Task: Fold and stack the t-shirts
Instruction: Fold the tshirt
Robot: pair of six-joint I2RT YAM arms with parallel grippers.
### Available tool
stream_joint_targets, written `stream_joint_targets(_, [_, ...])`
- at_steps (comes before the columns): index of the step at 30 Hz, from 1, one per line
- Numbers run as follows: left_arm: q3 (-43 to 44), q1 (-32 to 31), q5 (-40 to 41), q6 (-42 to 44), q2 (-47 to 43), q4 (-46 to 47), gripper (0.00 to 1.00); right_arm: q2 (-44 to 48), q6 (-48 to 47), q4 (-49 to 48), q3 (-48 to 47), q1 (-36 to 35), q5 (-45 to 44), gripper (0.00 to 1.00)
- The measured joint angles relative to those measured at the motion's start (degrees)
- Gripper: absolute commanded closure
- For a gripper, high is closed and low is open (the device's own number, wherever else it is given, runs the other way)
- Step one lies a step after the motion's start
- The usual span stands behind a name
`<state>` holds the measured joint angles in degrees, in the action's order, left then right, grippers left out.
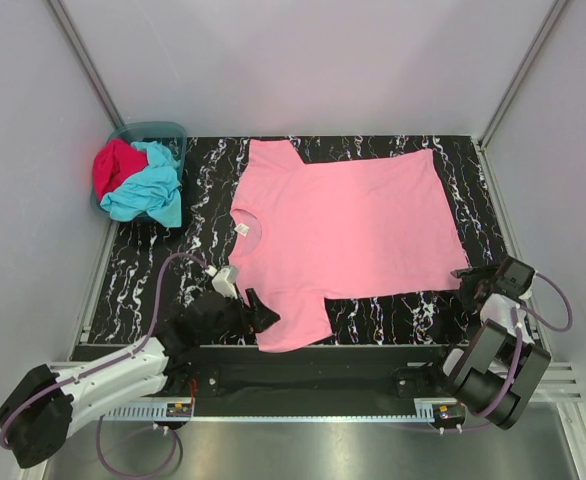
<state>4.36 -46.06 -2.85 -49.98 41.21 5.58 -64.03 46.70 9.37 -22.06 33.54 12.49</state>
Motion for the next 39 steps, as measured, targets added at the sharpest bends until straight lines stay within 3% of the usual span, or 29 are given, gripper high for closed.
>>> stream_joint_targets(13, [0.8,0.0,0.0,0.0,-1.1,-2.9,0.15,-0.1,2.1,-2.2,1.6,3.7,4.5,0.4])
stream_joint_targets(16, [0.8,0.0,0.1,0.0,-1.4,-3.4,0.16,-1.1,2.5,-2.1,1.4,3.8,4.3,0.56])
stream_joint_targets(17, [0.8,0.0,0.1,0.0,-1.5,-3.6,0.16,-1.6,2.6,-2.0,1.4,3.8,4.3,0.65])
stream_joint_targets(18, [0.9,0.0,0.1,0.0,-1.5,-3.8,0.16,-2.0,2.7,-2.0,1.4,3.9,4.3,0.8])
stream_joint_targets(21, [1.0,0.0,0.1,0.0,-1.5,-4.2,0.17,-2.9,3.0,-1.3,1.4,3.9,3.8,1.0])
stream_joint_targets(22, [1.1,0.0,0.2,0.0,-1.5,-4.3,0.19,-3.0,2.8,-0.9,1.4,3.9,3.7,1.0])
stream_joint_targets(24, [1.2,0.0,0.3,0.0,-1.5,-4.7,0.25,-3.1,3.1,-0.4,1.4,3.9,3.5,1.0])
stream_joint_targets(25, [1.2,0.0,0.4,-0.1,-1.5,-4.9,0.37,-3.0,3.1,-0.4,1.4,4.0,3.5,1.0])
stream_joint_targets(27, [1.2,0.0,0.5,-0.3,-1.5,-5.7,0.52,-2.8,3.1,-0.2,1.4,4.0,3.5,1.0])
stream_joint_targets(28, [1.2,0.0,0.6,-0.4,-1.4,-6.3,0.67,-2.5,3.1,-0.1,1.4,4.0,3.4,1.0])
stream_joint_targets(32, [1.2,0.0,1.0,-0.5,-1.2,-7.9,1.0,0.8,3.1,0.4,1.5,4.0,3.0,1.0])
stream_joint_targets(39, [1.2,0.0,3.0,-0.6,-5.7,-11.3,1.0,5.5,3.1,0.8,1.5,4.0,3.0,1.0])
